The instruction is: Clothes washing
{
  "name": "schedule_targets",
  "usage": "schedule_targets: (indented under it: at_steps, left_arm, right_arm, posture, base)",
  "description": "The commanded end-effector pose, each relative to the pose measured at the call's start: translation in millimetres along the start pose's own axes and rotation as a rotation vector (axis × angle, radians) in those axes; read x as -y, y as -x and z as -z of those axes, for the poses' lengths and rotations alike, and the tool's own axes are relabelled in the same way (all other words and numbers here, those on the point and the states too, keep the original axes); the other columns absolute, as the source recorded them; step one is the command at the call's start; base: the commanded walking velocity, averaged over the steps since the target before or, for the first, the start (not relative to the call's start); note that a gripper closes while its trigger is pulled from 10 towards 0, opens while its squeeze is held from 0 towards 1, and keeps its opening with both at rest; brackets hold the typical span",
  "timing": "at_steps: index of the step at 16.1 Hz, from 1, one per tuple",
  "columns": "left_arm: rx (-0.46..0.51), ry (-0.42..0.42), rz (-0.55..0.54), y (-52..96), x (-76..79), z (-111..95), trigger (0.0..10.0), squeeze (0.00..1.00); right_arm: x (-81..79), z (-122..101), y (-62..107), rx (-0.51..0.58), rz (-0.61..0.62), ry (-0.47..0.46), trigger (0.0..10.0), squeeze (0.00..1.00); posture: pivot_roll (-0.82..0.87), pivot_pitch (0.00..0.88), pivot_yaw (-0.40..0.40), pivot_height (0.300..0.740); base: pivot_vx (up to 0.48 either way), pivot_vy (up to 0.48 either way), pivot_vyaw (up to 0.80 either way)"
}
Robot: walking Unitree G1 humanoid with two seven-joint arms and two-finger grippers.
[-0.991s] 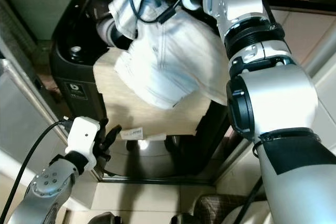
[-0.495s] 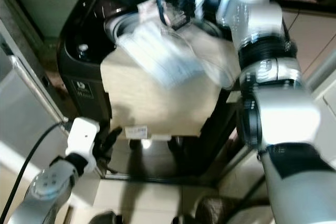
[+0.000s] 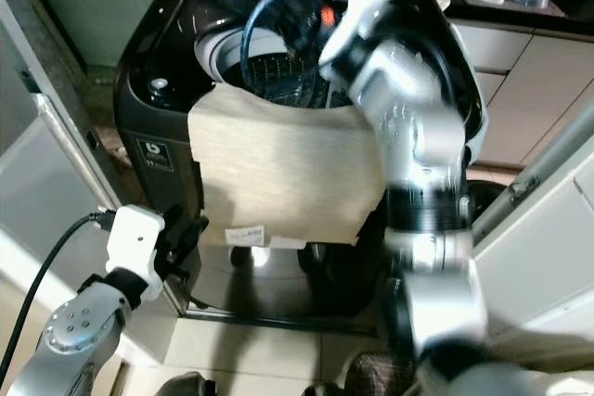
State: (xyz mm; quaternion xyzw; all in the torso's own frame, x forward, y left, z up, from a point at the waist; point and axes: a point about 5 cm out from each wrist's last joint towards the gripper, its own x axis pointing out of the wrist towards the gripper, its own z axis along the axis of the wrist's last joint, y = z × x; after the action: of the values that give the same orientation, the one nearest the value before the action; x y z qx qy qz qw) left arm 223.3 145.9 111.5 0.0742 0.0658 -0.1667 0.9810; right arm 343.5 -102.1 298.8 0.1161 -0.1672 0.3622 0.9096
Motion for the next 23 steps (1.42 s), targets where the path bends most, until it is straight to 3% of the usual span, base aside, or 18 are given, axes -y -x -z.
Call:
schedule_targets:
  at_steps: [1, 3, 5, 8, 11, 13, 15, 18, 19, 20, 21, 23]
  left_arm:
    - [0.028, -0.011, -0.005, -2.2, -1.5, -9.4, 10.0, 0.00]
    - [0.047, -0.037, 0.027, -10.1, -3.7, -17.5, 10.0, 0.00]
    - [0.041, -0.059, 0.078, -14.0, -2.5, -18.9, 10.0, 0.00]
    - [0.035, -0.060, 0.086, -15.8, -3.6, -18.9, 10.0, 0.00]
    - [0.030, -0.060, 0.069, -16.3, -5.0, -18.5, 10.0, 0.00]
    - [0.021, -0.037, 0.041, -16.6, -6.8, -15.6, 10.0, 0.00]
    - [0.017, -0.016, 0.019, -18.1, -7.7, -13.0, 10.0, 0.00]
    - [-0.021, 0.002, -0.046, -24.9, -9.0, -0.1, 10.0, 0.00]
    - [-0.038, 0.024, -0.050, -29.4, -3.4, 8.5, 10.0, 0.00]
    - [-0.045, 0.037, -0.047, -30.8, -0.7, 11.5, 10.0, 0.00]
    - [-0.088, 0.087, -0.042, -35.2, 7.2, 29.0, 10.0, 0.00]
    - [-0.131, 0.151, -0.057, -36.5, 10.3, 45.4, 10.0, 0.00]
  right_arm:
    - [-2.4, -9.0, 12.7, 0.047, 0.097, 0.007, 10.0, 0.00]
    - [-21.9, 5.6, 50.6, 0.084, 0.281, -0.018, 10.0, 0.00]
    - [-35.6, 18.6, 77.8, 0.032, 0.382, -0.024, 10.0, 0.00]
    - [-40.9, 32.8, 91.9, -0.041, 0.439, -0.044, 10.0, 0.00]
    - [-52.4, 43.8, 90.6, -0.107, 0.371, -0.065, 10.0, 0.00]
    - [-55.0, 72.8, 102.6, -0.225, 0.366, -0.108, 10.0, 0.00]
    - [-51.5, 98.8, 117.4, -0.342, 0.408, -0.098, 10.0, 0.00]
    - [-39.4, 134.7, 146.0, -0.504, 0.528, -0.077, 10.0, 0.00]
    - [-27.5, 160.7, 175.0, -0.604, 0.656, -0.039, 10.0, 0.00]
    - [-23.6, 169.0, 186.4, -0.641, 0.705, -0.020, 10.0, 0.00]
    - [-14.6, 186.1, 218.4, -0.712, 0.836, 0.020, 10.0, 0.00]
    - [-10.2, 195.0, 230.8, -0.751, 0.870, 0.060, 10.0, 0.00]
  posture:
    - [0.03, 0.044, -0.005, 0.740]
    - [0.01, 0.044, 0.035, 0.740]
    - [0.00, 0.045, 0.064, 0.740]
    - [0.00, 0.045, 0.069, 0.740]
    - [0.00, 0.046, 0.055, 0.740]
    - [0.00, 0.050, 0.042, 0.740]
    - [0.00, 0.053, 0.032, 0.740]
    - [0.00, 0.053, 0.022, 0.740]
    - [0.00, 0.054, 0.020, 0.740]
    - [0.00, 0.054, 0.018, 0.740]
    - [0.00, 0.054, 0.013, 0.740]
    - [-0.01, 0.052, 0.015, 0.740]
  base:
    - [0.000, 0.000, 0.00]
    - [-0.182, 0.000, 0.00]
    - [-0.341, 0.000, 0.00]
    - [-0.277, 0.000, 0.00]
    - [-0.084, 0.000, 0.00]
    - [0.000, 0.442, 0.00]
    - [0.000, 0.480, 0.00]
    - [0.000, -0.160, 0.00]
    - [0.000, -0.480, 0.00]
    - [0.000, -0.480, 0.00]
    - [0.000, 0.000, 0.00]
    - [0.000, 0.000, 0.00]
